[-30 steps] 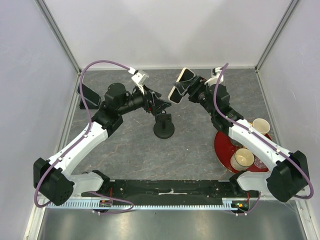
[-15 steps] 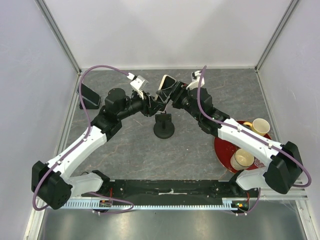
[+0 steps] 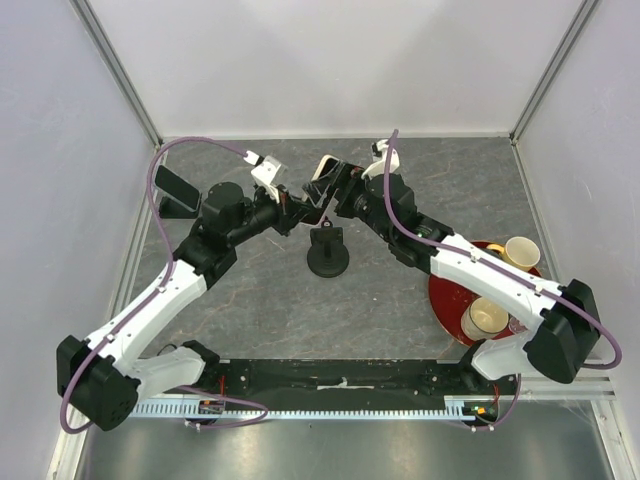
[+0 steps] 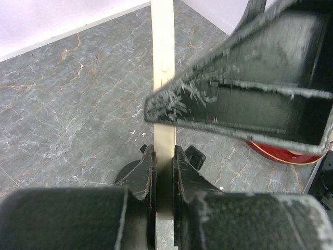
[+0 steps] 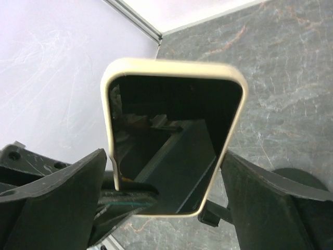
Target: Place the phone on the phone stand
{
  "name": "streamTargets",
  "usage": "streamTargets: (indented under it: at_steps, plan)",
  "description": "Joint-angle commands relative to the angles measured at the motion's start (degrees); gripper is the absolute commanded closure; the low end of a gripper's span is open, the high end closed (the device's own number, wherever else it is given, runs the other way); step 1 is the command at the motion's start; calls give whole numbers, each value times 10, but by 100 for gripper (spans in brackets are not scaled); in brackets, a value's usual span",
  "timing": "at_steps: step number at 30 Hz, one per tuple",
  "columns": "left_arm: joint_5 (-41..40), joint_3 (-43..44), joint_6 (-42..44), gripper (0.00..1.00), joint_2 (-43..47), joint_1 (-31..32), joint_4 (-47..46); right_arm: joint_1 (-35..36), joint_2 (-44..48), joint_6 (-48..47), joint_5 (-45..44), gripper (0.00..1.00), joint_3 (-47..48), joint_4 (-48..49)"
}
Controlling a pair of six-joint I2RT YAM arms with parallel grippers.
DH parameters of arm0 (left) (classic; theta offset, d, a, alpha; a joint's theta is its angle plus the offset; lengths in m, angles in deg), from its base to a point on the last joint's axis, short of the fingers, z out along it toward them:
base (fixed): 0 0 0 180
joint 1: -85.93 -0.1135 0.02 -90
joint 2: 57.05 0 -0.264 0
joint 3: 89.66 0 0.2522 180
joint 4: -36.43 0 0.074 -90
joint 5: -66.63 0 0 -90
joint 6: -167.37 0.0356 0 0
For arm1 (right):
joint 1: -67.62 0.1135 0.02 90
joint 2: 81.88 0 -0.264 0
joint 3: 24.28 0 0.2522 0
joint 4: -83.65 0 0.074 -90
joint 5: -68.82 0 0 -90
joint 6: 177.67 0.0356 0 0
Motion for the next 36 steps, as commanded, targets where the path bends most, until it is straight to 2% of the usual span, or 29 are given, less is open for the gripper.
streamTargets:
  at_steps: [1,7,12,15,16,19,20,23,25,28,32,36]
  plan:
    - [0,-10,19,98,32,0,-36,2,-3,-67,-7,2,66,2]
    - [0,-35,0,98,61,-16,-76,-1,31,-160,-32,2,45,5]
    - [27,-66,-36,98,100,-47,-132,-29,39,-244,8,2,25,23]
    - [62,-83,-64,98,115,-71,-185,-76,35,-274,107,2,15,13]
    - [70,-89,-86,98,117,-78,-198,-92,36,-275,180,2,6,19]
    - [127,-112,-139,98,119,-102,-268,-145,35,-275,313,2,-38,95]
    - [140,-118,-151,98,118,-105,-292,-157,28,-282,408,2,-43,124]
    - [185,-142,-201,98,113,-118,-376,-156,13,-315,560,5,-44,154]
    - [204,-153,-242,98,107,-129,-440,-157,14,-284,596,6,-71,205]
    - [223,-169,-287,98,99,-140,-508,-152,10,-233,646,7,-101,332]
    - [237,-181,-319,98,85,-145,-563,-126,-6,-240,653,8,-96,330]
    - [253,-182,-343,98,74,-147,-596,-91,-35,-238,636,19,-65,325]
